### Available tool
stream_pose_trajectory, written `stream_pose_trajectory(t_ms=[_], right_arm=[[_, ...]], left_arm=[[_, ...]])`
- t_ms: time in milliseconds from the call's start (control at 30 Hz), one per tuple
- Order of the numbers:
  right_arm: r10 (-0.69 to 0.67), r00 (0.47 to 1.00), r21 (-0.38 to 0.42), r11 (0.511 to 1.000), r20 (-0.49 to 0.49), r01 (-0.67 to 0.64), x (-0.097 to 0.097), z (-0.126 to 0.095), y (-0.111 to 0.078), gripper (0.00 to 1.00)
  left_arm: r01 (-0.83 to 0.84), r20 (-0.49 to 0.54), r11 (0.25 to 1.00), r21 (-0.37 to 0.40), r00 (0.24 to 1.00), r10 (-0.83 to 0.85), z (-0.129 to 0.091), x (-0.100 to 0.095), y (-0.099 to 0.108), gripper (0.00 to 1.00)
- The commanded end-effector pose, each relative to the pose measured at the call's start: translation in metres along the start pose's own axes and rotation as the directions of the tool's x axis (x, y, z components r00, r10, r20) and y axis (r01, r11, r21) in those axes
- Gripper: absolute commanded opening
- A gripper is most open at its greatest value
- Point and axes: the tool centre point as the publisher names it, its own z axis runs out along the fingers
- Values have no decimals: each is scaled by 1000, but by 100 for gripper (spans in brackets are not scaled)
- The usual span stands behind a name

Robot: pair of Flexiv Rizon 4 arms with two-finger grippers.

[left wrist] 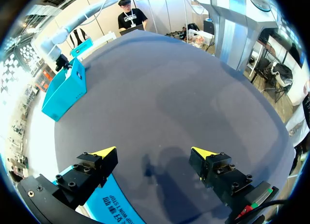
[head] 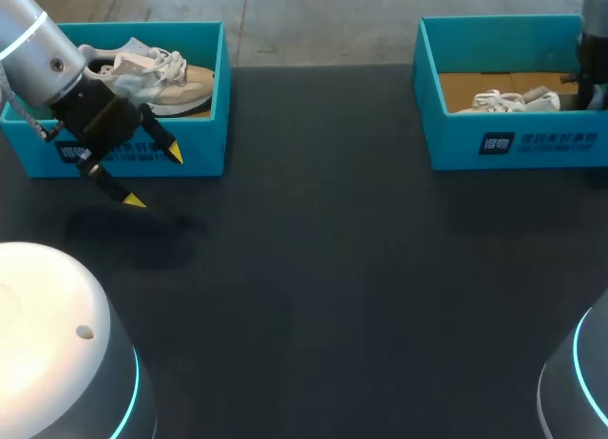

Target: Take the shoe out of the shoebox, open the shoe tongue, remove and reinsert the insole, then place the shoe into the shoebox

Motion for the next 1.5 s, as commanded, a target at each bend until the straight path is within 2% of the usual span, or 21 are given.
stream_pose_trajectory(t_ms=[33, 233, 400, 600, 667, 1267, 1500], right_arm=[[3, 1000, -1, 1000, 5, -3, 0, -3, 2, 45], [5, 1000, -12, 1000, 8, -5, 0, -10, 1, 44], [9, 1000, -21, 1000, 10, -8, -2, -14, 0, 49], [15, 1000, -32, 999, 12, -15, -5, -21, -3, 83], [19, 1000, -41, 999, 13, -18, -6, -25, -5, 100], [1, 999, -104, 995, 43, 3, -1, -75, -9, 100], [-12, 998, -121, 992, 56, 18, -1, -102, -11, 100]], left_arm=[[0, -1, 1000, -3, 1000, 0, 0, 1, 0, 100], [0, -1, 1000, -3, 1000, 0, 0, 1, 0, 100], [0, -1, 1000, -3, 1000, 0, 0, 1, 0, 100], [0, -1, 1000, -3, 1000, 0, 0, 1, 0, 100], [0, -1, 1000, -3, 1000, 0, 0, 1, 0, 100], [0, -1, 1000, -3, 1000, 0, 0, 1, 0, 100], [0, -1, 1000, -3, 1000, 0, 0, 1, 0, 100]])
